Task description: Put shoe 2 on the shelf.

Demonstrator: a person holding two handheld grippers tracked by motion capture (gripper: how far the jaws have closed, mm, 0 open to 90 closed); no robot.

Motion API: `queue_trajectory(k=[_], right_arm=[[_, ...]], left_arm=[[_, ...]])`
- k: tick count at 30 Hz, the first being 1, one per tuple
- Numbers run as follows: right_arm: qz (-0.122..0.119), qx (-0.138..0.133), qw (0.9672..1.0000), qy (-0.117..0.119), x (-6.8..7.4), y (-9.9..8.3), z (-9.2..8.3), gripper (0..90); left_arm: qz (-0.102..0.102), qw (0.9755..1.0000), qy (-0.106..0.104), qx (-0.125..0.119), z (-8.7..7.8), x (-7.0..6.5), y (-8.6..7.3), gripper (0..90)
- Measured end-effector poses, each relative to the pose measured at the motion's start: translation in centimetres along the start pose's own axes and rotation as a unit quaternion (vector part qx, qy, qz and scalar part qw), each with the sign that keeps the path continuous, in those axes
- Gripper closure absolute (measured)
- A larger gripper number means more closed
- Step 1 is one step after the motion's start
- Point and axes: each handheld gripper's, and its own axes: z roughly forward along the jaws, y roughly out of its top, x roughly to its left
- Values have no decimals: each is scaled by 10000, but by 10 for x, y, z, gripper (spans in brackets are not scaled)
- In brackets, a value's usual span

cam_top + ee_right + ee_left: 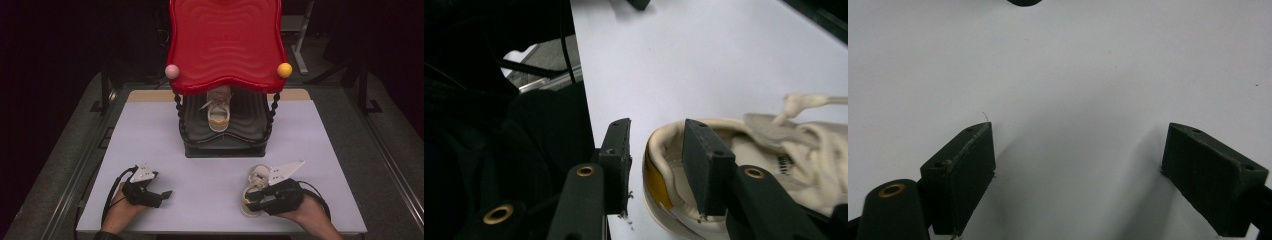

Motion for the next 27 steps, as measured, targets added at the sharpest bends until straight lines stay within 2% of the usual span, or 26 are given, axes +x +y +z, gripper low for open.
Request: queue_trajectory(k=[4, 7, 13, 19, 21, 27], right_arm=[[-7, 159, 9999, 24, -2, -4, 8, 654], [-64, 284, 9996, -48, -2, -4, 12, 718], [-191, 382, 9990, -113, 1, -1, 11, 766], [-336, 408, 9984, -185, 3, 2, 8, 770], [-282, 366, 9988, -141, 6, 5, 6, 768], [-469, 309, 9984, -100, 11, 17, 5, 768]], left_arm=[[1, 10000, -1, -1, 0, 0, 0, 129], [9, 10000, 2, 2, 0, 0, 0, 129], [3, 10000, 2, -2, 0, 0, 0, 129], [5, 10000, 3, -2, 0, 0, 0, 129], [3, 10000, 2, -3, 0, 0, 0, 129], [8, 10000, 2, 2, 0, 0, 0, 129]])
